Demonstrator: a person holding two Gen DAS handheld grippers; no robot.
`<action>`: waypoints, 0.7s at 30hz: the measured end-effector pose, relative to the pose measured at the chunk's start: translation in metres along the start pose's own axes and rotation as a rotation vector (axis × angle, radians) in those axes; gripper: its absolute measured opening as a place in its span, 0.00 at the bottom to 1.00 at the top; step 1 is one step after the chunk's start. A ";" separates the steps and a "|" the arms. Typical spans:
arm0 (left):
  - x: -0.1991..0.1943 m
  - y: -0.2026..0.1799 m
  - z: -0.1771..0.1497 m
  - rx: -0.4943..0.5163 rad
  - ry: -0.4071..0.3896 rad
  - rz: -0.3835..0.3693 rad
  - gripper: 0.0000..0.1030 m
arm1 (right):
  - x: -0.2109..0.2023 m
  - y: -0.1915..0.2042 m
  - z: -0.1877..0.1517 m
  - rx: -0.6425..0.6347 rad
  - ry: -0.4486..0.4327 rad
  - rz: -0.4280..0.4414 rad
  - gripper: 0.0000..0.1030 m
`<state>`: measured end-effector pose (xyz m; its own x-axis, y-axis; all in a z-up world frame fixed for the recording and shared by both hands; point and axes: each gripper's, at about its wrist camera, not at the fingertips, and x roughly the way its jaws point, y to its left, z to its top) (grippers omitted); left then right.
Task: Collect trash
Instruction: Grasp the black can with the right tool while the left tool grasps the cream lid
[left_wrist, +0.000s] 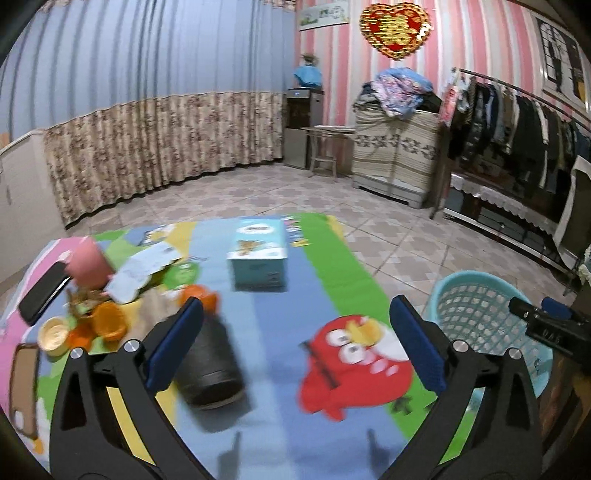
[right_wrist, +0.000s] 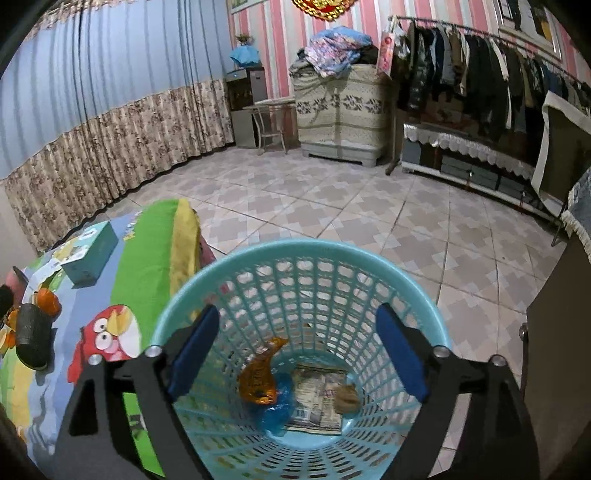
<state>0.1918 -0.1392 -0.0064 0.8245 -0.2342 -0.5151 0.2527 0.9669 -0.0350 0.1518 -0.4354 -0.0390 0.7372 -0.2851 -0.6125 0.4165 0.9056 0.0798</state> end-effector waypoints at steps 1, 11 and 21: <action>-0.004 0.011 -0.001 -0.012 0.003 0.010 0.95 | -0.003 0.011 0.000 -0.011 -0.003 0.013 0.84; -0.039 0.130 -0.019 -0.112 -0.009 0.181 0.95 | -0.022 0.123 -0.015 -0.162 -0.021 0.139 0.90; -0.051 0.230 -0.055 -0.173 0.040 0.329 0.95 | -0.041 0.234 -0.050 -0.344 -0.005 0.293 0.94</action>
<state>0.1804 0.1002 -0.0351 0.8260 0.0927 -0.5560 -0.1148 0.9934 -0.0048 0.1922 -0.1962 -0.0349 0.8007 -0.0022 -0.5991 -0.0106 0.9998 -0.0178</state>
